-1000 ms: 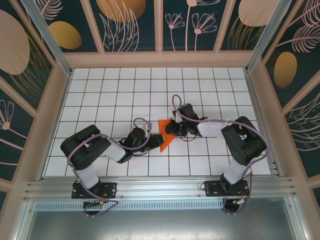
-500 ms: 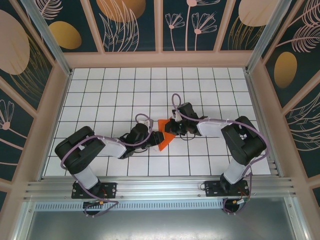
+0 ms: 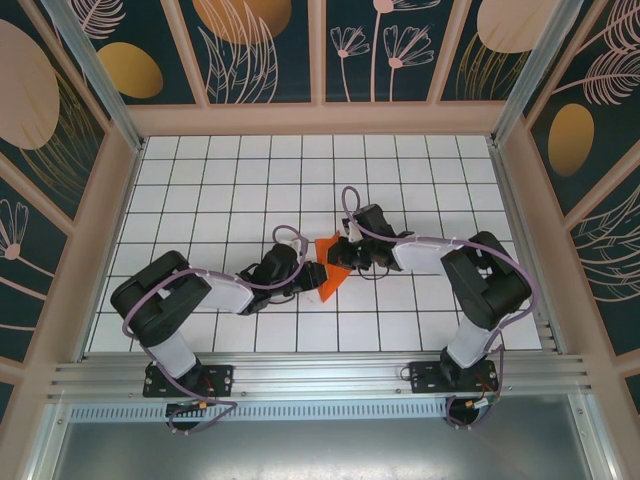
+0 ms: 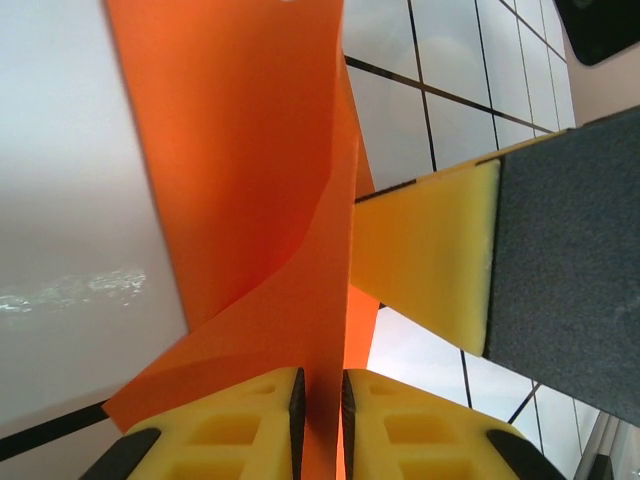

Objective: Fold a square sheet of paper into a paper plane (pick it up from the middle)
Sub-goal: Fourth fold the wing at the center of the table.

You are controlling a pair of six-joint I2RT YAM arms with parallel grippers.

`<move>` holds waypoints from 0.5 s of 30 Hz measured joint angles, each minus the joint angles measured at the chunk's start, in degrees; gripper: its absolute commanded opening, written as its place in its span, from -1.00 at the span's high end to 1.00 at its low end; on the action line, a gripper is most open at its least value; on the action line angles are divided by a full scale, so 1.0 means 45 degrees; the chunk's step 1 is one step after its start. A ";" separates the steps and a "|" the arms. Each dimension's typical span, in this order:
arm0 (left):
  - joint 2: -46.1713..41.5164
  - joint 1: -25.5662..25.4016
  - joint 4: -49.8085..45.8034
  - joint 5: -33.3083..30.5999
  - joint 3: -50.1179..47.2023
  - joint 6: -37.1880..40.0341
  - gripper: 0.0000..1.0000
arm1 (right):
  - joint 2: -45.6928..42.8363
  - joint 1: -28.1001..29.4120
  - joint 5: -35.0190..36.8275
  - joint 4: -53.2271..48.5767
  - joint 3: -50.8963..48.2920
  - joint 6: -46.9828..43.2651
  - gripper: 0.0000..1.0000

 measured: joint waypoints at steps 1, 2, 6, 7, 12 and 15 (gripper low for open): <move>0.0010 0.0024 0.0000 0.0068 0.0010 0.0000 0.56 | 0.0000 0.0010 0.0000 -0.0005 0.0000 0.0000 0.80; 0.0029 0.0053 0.0005 0.0151 0.0010 0.0000 0.56 | 0.0000 0.0010 0.0000 -0.0010 0.0000 0.0000 0.80; 0.0427 0.0151 0.0112 0.0515 0.0107 0.0000 0.69 | 0.0000 0.0024 -0.0005 -0.0010 0.0000 -0.0005 0.80; 0.0495 0.0160 0.0121 0.0602 0.0107 0.0005 0.72 | 0.0000 0.0034 0.0000 -0.0010 0.0000 -0.0005 0.79; 0.0588 0.0223 0.0481 0.0957 0.0117 0.0087 0.87 | 0.0000 0.0049 0.0000 -0.0019 0.0000 -0.0024 0.79; 0.0612 0.0267 0.0850 0.1175 0.0117 0.0087 0.93 | 0.0000 0.0049 0.0000 -0.0053 0.0000 -0.0053 0.78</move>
